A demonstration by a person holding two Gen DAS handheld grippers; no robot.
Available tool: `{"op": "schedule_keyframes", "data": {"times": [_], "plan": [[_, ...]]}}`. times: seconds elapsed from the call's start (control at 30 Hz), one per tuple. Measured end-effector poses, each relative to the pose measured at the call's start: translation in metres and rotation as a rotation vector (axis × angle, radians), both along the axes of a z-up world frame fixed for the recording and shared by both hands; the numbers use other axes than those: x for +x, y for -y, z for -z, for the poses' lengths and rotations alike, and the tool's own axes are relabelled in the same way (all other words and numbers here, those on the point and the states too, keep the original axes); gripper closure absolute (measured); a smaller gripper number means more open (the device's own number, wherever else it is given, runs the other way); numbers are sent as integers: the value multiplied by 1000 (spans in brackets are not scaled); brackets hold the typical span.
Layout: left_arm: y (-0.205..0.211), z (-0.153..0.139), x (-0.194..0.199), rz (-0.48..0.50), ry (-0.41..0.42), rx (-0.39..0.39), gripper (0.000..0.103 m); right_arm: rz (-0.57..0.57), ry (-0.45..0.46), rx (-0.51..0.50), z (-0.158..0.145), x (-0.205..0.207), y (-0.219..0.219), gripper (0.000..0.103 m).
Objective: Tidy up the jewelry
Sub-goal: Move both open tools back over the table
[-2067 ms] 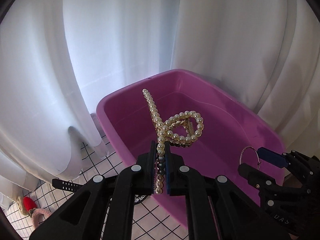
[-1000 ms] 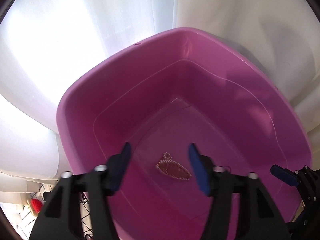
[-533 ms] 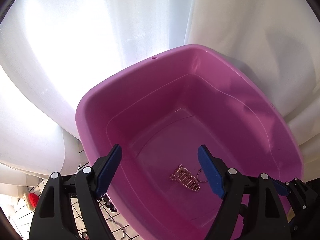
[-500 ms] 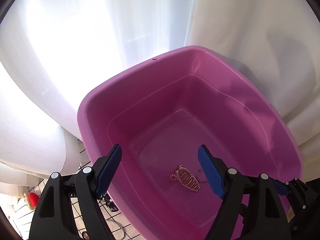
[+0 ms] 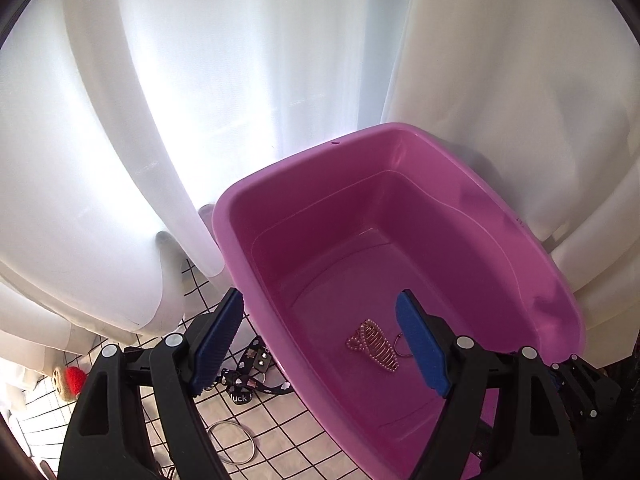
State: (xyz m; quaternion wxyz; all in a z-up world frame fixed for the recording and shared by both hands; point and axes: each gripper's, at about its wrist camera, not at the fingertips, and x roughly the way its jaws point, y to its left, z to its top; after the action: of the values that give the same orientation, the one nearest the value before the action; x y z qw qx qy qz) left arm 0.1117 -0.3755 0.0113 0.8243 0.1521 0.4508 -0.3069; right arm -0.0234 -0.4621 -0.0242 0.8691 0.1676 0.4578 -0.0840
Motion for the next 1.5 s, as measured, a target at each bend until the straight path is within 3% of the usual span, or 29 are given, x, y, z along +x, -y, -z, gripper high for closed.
{"op": "schedule_keyframes", "data": {"times": [0.17,0.43,0.67,1.03,1.27,1.5], "plan": [[-30,-16,-9,-45,25,-37,24,-66,31,-16,-10,1,-19,37],[-107,-23,-22,-196,21,-116,21,-203,86,-89,-21,7,-62,34],[-197,-5,-45,-352,21,-118,18,-336,100,-73,-20,16,-112,34],[-337,23,-61,-551,-13,-58,18,-391,44,-51,-1,26,-189,34],[-391,48,-77,-593,-26,-53,17,-383,13,-59,19,29,-228,34],[-403,89,-92,-526,-5,-50,14,-297,-40,-92,55,25,-242,34]]}}
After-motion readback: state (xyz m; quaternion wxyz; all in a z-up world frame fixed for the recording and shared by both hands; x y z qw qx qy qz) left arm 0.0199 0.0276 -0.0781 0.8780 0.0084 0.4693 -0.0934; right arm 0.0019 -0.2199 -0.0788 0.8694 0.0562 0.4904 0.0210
